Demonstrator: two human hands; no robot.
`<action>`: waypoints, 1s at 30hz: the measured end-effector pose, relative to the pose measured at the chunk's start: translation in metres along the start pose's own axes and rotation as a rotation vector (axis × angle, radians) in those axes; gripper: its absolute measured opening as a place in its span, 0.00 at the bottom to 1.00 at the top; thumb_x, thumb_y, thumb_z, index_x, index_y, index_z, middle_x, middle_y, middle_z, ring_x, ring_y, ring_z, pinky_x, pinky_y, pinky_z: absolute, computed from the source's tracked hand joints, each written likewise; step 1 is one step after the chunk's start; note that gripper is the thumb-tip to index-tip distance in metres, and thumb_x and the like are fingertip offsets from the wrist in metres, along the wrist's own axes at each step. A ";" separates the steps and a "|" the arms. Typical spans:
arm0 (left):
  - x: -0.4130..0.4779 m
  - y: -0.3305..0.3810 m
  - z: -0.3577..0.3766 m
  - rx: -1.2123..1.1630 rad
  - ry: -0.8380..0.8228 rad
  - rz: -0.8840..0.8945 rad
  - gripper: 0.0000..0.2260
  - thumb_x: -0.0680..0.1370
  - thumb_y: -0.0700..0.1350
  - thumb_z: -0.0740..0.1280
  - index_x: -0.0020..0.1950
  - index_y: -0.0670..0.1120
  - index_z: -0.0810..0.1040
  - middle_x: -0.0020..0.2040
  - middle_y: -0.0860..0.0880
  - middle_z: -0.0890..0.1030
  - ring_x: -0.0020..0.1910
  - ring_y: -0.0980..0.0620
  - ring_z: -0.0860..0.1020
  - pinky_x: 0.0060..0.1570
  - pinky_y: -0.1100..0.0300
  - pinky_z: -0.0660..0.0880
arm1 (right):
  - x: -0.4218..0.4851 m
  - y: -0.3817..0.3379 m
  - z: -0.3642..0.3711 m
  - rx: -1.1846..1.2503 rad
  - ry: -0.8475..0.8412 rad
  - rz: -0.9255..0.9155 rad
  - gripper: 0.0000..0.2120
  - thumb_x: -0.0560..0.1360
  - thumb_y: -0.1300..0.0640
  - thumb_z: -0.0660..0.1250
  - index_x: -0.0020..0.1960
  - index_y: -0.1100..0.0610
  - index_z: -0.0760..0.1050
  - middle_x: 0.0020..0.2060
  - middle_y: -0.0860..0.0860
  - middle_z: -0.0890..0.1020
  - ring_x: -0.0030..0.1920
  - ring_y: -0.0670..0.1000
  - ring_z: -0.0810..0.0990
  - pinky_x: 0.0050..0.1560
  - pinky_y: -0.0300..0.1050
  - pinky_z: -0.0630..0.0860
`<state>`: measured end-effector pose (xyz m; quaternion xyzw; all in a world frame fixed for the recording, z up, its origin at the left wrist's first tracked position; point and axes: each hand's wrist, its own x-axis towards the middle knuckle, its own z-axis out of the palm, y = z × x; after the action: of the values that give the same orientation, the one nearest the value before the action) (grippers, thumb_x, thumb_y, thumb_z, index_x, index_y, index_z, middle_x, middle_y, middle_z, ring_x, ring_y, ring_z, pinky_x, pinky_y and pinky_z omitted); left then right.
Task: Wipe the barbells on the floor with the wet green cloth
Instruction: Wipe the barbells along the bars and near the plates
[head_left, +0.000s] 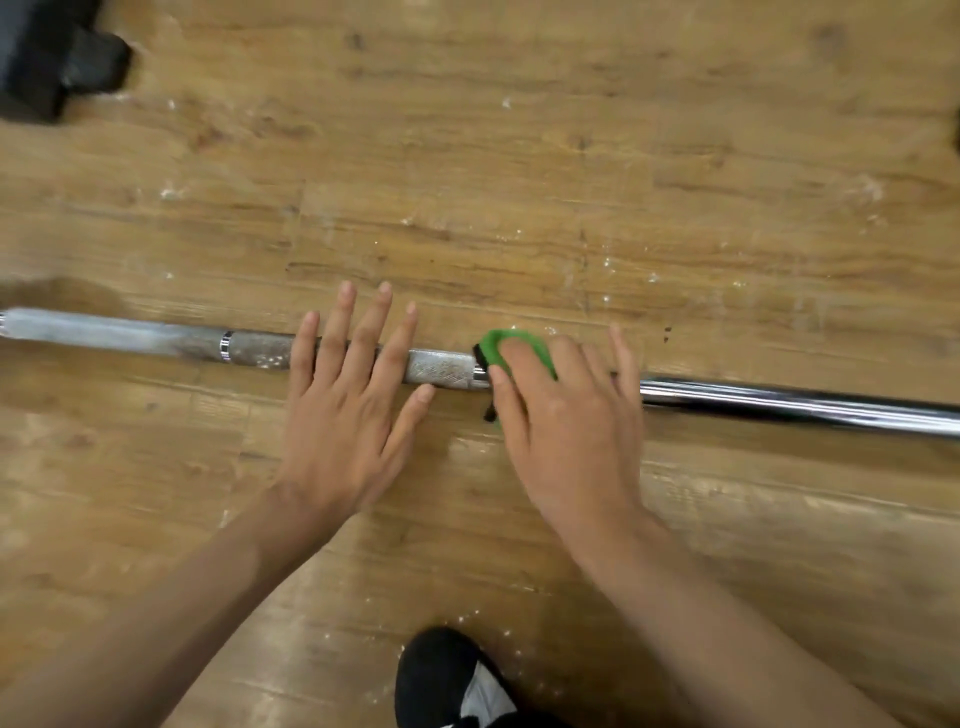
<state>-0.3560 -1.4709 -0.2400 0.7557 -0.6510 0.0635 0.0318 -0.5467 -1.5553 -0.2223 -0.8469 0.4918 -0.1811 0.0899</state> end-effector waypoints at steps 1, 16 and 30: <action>0.005 -0.001 -0.001 -0.006 -0.001 -0.001 0.30 0.87 0.59 0.45 0.84 0.43 0.60 0.84 0.42 0.59 0.84 0.40 0.51 0.81 0.40 0.47 | -0.003 0.026 -0.006 -0.038 0.039 0.016 0.16 0.86 0.48 0.57 0.60 0.52 0.81 0.48 0.54 0.82 0.49 0.59 0.79 0.75 0.61 0.64; 0.071 -0.010 0.012 -0.063 0.078 -0.029 0.28 0.87 0.59 0.48 0.80 0.44 0.68 0.78 0.42 0.71 0.82 0.40 0.58 0.80 0.42 0.55 | 0.063 -0.014 0.025 -0.057 -0.010 -0.042 0.17 0.85 0.47 0.55 0.64 0.49 0.79 0.51 0.53 0.81 0.52 0.58 0.80 0.79 0.63 0.59; 0.105 -0.013 0.009 -0.114 0.020 -0.034 0.28 0.86 0.60 0.49 0.74 0.43 0.75 0.76 0.40 0.72 0.81 0.39 0.62 0.78 0.42 0.57 | 0.070 0.024 0.025 -0.115 0.039 0.010 0.16 0.84 0.51 0.61 0.69 0.52 0.76 0.57 0.57 0.79 0.59 0.61 0.76 0.79 0.63 0.59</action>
<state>-0.3280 -1.5731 -0.2344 0.7632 -0.6401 0.0332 0.0821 -0.5249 -1.6282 -0.2375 -0.8445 0.5072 -0.1687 0.0325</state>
